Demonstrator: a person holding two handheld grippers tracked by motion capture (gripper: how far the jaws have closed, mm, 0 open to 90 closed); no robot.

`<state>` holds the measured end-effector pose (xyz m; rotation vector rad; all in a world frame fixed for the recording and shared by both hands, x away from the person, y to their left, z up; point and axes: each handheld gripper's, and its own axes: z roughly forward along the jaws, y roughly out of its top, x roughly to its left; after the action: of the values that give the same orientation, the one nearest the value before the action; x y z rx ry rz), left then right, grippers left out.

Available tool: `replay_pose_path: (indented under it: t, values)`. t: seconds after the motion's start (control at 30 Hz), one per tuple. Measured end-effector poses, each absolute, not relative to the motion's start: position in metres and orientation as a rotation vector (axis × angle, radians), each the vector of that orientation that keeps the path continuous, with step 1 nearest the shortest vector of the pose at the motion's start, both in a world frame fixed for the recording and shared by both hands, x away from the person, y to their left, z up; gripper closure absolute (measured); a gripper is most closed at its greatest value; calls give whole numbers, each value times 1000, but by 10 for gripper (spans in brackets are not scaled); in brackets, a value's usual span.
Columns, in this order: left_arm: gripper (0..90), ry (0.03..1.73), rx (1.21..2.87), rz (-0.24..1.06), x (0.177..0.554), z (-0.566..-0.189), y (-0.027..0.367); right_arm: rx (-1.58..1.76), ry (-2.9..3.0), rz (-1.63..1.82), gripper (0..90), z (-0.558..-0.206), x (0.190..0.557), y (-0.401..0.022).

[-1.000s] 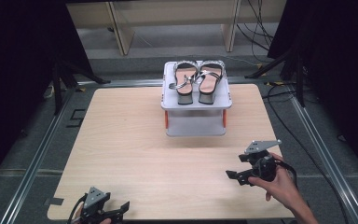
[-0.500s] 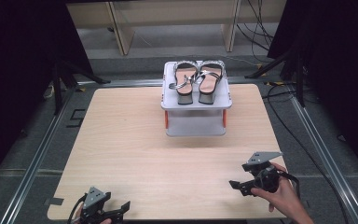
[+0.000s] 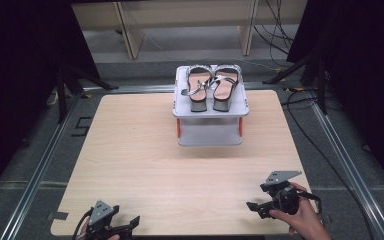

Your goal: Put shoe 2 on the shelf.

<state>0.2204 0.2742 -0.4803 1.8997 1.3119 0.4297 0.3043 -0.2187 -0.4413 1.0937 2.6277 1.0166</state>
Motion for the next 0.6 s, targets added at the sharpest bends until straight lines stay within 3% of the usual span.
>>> replay_pose_path:
  t: [0.6]
  values:
    - [155,1317,1918,436,220,-481,273,1092,2698,869,213,-469,294,-225]
